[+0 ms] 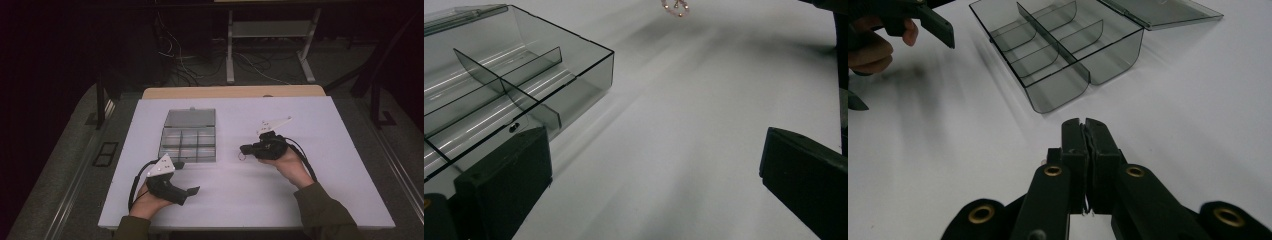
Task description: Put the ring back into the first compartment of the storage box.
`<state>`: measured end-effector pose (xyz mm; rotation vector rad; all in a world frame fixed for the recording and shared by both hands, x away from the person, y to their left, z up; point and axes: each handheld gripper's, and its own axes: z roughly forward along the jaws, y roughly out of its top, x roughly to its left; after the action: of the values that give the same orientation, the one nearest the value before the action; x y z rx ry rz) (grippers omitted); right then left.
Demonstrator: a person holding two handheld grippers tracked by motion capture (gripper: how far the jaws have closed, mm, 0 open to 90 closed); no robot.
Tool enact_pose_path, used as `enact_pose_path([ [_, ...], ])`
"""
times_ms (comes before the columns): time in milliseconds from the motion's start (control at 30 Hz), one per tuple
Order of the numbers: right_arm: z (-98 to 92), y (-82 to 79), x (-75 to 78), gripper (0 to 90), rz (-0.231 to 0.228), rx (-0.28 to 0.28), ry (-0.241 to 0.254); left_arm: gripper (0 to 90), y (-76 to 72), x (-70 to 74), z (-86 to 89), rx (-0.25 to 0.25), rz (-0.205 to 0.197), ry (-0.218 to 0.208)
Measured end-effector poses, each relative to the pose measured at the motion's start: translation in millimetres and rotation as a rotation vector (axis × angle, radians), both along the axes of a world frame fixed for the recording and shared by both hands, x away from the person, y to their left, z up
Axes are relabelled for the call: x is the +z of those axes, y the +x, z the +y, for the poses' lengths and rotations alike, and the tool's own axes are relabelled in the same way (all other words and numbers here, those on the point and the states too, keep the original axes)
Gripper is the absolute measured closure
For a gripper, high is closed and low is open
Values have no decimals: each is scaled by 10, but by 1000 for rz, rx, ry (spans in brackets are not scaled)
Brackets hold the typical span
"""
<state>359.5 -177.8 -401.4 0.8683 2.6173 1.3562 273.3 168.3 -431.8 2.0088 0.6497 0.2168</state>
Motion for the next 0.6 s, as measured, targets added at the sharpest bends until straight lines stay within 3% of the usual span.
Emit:
enact_pose_path([
  [600, 279, 148, 120, 871, -18, 30, -7, 0, -4, 5, 2, -2, -1, -4],
])
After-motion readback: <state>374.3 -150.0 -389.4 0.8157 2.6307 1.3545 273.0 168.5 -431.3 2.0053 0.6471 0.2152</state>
